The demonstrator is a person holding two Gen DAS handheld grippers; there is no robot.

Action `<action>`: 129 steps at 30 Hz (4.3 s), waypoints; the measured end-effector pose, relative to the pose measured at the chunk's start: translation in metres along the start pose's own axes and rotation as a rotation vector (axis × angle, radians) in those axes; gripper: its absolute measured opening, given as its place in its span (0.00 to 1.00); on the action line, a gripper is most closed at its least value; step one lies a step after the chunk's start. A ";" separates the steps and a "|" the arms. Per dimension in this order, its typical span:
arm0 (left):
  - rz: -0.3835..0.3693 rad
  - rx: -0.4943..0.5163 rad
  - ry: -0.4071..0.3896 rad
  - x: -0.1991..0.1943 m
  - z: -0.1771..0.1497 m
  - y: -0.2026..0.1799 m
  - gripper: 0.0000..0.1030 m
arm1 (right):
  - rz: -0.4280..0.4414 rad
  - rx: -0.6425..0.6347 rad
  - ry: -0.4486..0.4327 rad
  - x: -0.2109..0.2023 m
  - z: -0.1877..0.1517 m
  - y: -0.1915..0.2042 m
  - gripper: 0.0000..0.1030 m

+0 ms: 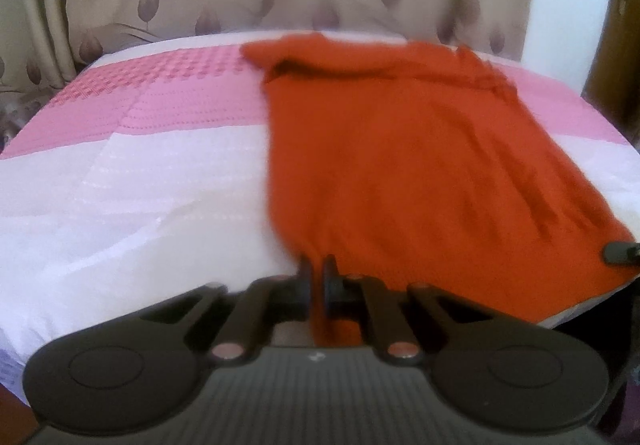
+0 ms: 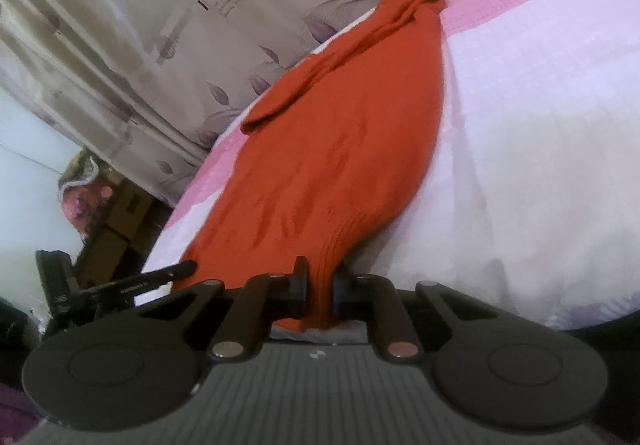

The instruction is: Fold small clothes

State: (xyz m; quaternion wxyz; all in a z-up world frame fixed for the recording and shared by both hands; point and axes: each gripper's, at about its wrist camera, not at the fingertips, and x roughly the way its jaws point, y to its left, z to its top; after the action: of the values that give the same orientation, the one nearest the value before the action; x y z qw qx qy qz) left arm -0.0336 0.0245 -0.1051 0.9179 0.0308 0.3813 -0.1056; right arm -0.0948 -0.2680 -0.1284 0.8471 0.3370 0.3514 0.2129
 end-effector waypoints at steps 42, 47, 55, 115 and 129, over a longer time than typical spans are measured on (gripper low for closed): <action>-0.041 0.050 -0.036 -0.011 -0.010 0.013 0.07 | -0.005 0.069 -0.048 -0.011 0.000 -0.016 0.37; -0.129 -0.048 -0.010 -0.004 -0.011 0.030 0.08 | 0.012 0.062 -0.045 -0.004 -0.001 -0.016 0.36; -0.155 -0.067 -0.028 0.006 -0.006 0.027 0.04 | 0.060 0.049 -0.018 0.017 -0.002 -0.010 0.15; -0.255 -0.189 -0.170 -0.030 0.014 0.046 0.04 | 0.186 0.047 -0.132 -0.016 0.018 0.011 0.15; -0.203 -0.154 -0.316 -0.009 0.109 0.033 0.04 | 0.202 -0.056 -0.225 0.011 0.135 0.024 0.15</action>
State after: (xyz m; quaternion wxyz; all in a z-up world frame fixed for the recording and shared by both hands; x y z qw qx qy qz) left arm 0.0431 0.0430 -0.0223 0.9507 -0.0949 0.2403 -0.1715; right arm 0.0091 -0.3020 -0.0454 0.8644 0.3687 0.2125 0.2677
